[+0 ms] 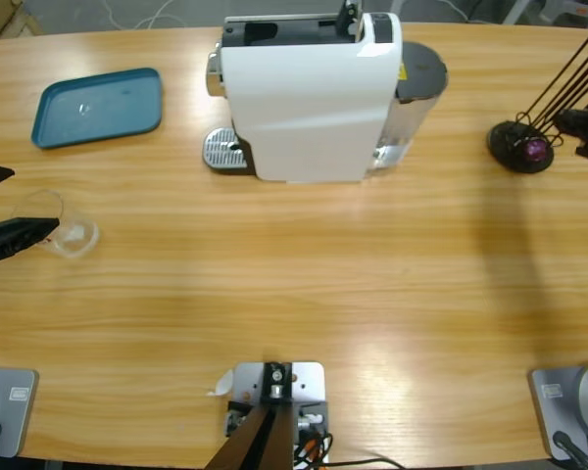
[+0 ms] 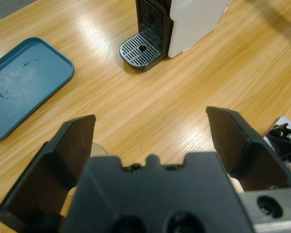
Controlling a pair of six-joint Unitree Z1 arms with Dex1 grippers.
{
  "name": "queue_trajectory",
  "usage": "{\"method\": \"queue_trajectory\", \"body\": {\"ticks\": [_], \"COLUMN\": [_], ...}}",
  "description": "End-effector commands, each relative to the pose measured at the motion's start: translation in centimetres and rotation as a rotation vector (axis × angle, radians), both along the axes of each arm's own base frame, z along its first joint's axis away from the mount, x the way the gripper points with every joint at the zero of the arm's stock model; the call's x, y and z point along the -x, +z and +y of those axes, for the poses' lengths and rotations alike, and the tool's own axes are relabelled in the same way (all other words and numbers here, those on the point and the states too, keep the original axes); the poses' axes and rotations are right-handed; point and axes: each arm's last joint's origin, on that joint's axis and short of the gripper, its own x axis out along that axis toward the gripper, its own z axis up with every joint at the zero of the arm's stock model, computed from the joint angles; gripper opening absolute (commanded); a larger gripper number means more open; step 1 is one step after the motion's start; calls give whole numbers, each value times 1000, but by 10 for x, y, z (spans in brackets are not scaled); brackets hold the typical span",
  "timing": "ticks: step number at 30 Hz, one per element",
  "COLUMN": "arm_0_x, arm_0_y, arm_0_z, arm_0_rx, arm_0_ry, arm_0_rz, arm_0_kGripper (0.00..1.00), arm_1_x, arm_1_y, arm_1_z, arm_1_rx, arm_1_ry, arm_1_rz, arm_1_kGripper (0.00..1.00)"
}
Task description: Pour coffee
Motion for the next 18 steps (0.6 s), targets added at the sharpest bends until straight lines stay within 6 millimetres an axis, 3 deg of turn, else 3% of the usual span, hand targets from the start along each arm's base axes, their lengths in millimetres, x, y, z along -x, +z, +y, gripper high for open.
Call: {"method": "queue_trajectory", "body": {"ticks": [1,12,18], "arm_0_x": [5,7,8], "arm_0_y": [-13,-15,-15], "arm_0_z": [5,7,8], "arm_0_rx": [-13,-13,-10], "arm_0_ry": [11,11,3], "arm_0_rz": [39,39,41], "arm_0_kGripper": [982,982,982], "arm_1_x": [5,15,16], "arm_1_y": [-28,-36,-52], "arm_1_z": [-3,-4,0], "arm_1_rx": [7,-3,-7], "arm_1_ry": [-43,-44,-44], "arm_1_rz": [105,33,67], "arm_1_kGripper": [250,250,250]}}
